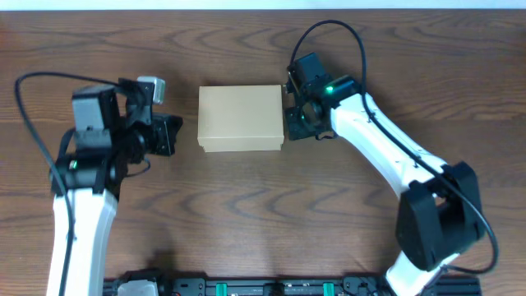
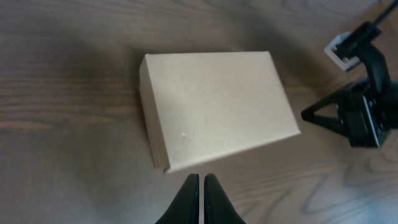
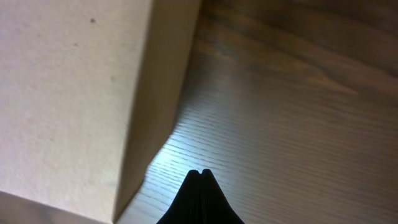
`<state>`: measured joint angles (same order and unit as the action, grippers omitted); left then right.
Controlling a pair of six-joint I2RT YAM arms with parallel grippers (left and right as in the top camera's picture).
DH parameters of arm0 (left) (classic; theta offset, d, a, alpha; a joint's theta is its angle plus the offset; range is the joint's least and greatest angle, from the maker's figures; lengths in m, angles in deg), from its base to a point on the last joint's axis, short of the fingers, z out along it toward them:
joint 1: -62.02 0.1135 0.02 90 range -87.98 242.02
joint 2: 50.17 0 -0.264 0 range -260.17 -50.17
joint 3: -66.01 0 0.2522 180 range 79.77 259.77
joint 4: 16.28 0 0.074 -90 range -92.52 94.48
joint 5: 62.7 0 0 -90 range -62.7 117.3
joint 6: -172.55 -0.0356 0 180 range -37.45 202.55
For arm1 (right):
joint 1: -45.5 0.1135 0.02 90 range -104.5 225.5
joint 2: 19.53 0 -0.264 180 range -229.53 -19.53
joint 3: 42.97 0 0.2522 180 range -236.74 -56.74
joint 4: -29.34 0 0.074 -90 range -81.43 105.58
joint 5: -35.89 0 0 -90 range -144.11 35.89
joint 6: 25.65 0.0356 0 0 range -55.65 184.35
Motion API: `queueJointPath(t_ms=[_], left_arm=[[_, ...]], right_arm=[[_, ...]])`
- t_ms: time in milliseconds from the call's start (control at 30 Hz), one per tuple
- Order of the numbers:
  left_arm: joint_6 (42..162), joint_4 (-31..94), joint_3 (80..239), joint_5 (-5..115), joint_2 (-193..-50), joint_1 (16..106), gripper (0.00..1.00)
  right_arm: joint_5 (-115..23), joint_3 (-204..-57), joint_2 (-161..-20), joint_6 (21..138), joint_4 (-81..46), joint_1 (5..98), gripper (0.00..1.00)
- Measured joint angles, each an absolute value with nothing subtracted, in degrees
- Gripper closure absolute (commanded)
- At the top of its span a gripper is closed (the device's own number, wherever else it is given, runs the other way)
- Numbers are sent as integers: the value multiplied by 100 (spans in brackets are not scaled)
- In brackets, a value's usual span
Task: Pack container
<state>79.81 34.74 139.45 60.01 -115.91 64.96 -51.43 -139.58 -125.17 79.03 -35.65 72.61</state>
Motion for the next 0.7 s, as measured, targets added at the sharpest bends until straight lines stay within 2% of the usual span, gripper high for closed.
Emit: queueJointPath(t_ms=[233,267,300,333,367,400,433,700], left_arm=[[7976,4319,13947,5924,-10024,6496,94],[7978,4411,13947,5909,-9757,6496,91],[7976,4483,13947,5900,-9525,6496,77],[7946,4532,13947,5881,-9366,6496,59],[7948,4571,13947,5874,-9145,6496,41],[7963,4586,13947,5876,-8994,6496,27],[7970,4593,13947,5876,-8868,6496,5],[7981,4829,13947,5861,-8505,6496,5]], right_arm=[[-5611,-14004,-10712,7877,-3661,7231,99],[-5635,-14026,-10402,7877,-3724,7231,84],[-5650,-14039,-10111,7890,-3779,7231,57],[-5653,-14052,-9862,7890,-3851,7231,5],[-5674,-14061,-9610,7861,-3943,7231,1],[-5674,-14068,-9411,7859,-4026,7231,1],[-5672,-14072,-9230,7859,-4111,7231,1],[-5467,-14079,-8531,7914,-4467,7231,1]])
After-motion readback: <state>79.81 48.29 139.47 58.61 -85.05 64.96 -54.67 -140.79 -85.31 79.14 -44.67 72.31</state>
